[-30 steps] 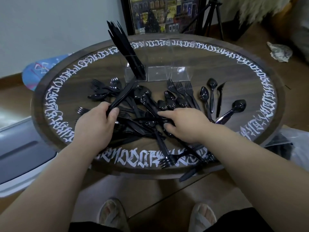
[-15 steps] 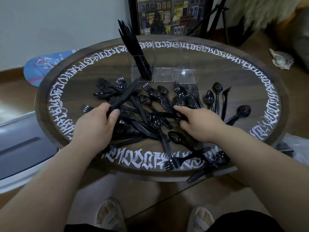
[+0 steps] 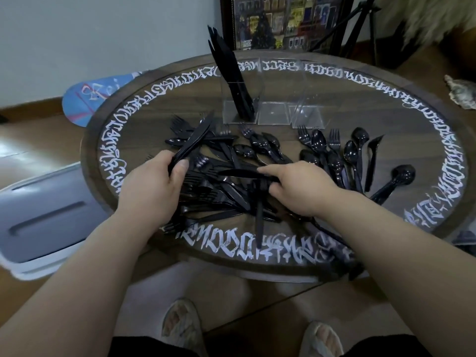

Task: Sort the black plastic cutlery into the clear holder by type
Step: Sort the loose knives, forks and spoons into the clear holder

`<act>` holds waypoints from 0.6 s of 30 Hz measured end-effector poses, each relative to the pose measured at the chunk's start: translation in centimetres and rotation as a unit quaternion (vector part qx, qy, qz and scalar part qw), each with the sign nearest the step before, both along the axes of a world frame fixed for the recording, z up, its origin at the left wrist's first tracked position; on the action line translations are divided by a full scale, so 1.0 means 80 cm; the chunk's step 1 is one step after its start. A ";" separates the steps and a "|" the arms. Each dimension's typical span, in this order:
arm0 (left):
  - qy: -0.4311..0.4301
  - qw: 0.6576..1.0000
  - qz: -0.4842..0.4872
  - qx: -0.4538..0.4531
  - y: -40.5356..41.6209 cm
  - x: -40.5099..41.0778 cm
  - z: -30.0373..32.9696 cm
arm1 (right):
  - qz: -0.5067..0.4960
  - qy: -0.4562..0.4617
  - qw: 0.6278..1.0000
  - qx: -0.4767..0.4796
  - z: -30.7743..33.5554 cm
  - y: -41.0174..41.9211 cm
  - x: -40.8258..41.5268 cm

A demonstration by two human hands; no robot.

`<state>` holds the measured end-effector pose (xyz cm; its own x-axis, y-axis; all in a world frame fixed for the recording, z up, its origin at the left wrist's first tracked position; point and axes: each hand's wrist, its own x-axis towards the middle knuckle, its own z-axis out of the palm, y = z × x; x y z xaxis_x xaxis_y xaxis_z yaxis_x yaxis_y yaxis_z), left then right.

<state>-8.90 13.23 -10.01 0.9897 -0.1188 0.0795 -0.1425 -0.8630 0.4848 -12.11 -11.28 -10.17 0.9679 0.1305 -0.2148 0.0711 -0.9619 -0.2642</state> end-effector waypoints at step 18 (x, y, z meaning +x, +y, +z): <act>0.008 1.000 0.018 -0.005 0.017 0.005 -0.010 | -0.036 -0.110 0.993 -0.001 -0.011 -0.002 0.040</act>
<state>-8.51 14.60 -10.81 0.9945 -0.0833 0.0641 -0.1042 -0.8623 0.4956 -8.92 -11.47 -11.07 0.9983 0.0589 0.0021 0.0576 -0.9671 -0.2480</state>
